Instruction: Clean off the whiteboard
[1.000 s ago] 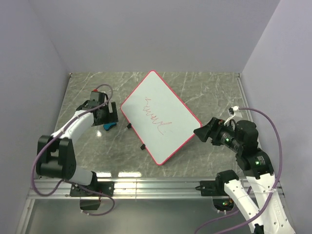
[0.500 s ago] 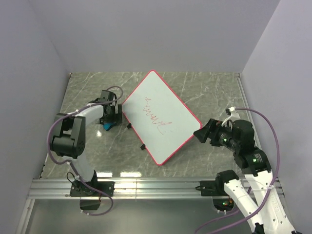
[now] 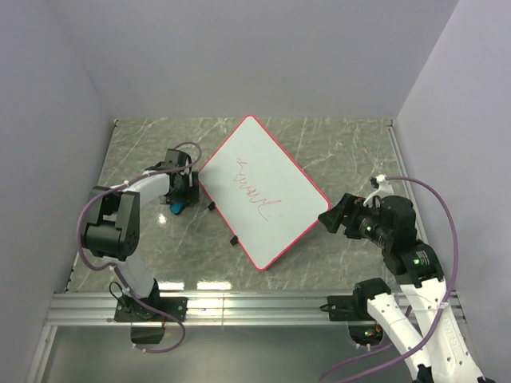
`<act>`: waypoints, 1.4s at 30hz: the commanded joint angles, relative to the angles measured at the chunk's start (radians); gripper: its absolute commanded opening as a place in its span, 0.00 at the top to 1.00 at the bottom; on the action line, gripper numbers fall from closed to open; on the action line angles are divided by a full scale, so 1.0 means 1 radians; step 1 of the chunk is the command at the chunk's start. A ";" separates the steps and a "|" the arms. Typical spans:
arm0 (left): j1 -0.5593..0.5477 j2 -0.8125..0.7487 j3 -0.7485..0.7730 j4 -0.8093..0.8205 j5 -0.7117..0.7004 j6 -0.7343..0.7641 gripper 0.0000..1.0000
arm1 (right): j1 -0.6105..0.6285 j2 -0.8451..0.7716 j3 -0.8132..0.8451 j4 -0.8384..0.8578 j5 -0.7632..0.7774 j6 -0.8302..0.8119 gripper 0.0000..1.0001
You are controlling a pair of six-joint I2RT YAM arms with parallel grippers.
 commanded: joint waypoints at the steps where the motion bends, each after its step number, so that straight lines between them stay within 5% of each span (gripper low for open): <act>1: -0.003 -0.050 -0.043 -0.029 0.046 -0.019 0.16 | 0.007 -0.018 0.006 0.009 0.014 -0.003 0.11; 9: -0.006 -0.143 -0.110 -0.059 0.078 -0.076 0.19 | 0.008 -0.039 0.003 0.014 0.015 -0.001 0.11; 21: -0.005 -0.060 -0.063 -0.051 0.032 -0.133 0.32 | 0.008 0.042 0.072 0.072 0.037 -0.018 0.12; 27: -0.005 -0.013 -0.015 -0.057 0.032 -0.117 0.50 | 0.005 0.169 0.171 0.144 -0.005 -0.047 0.12; 30: -0.005 0.007 0.003 -0.063 0.058 -0.108 0.72 | 0.005 0.246 0.184 0.192 -0.069 -0.063 0.12; 31: -0.005 0.010 0.005 -0.065 0.064 -0.108 0.89 | 0.007 0.266 0.187 0.202 -0.083 -0.066 0.12; 33: -0.005 -0.002 0.015 -0.079 0.078 -0.114 1.00 | 0.007 0.321 0.193 0.228 -0.091 -0.069 0.12; 42: -0.116 -0.187 0.119 -0.192 0.082 -0.157 1.00 | 0.005 0.537 0.236 0.319 -0.141 -0.126 0.18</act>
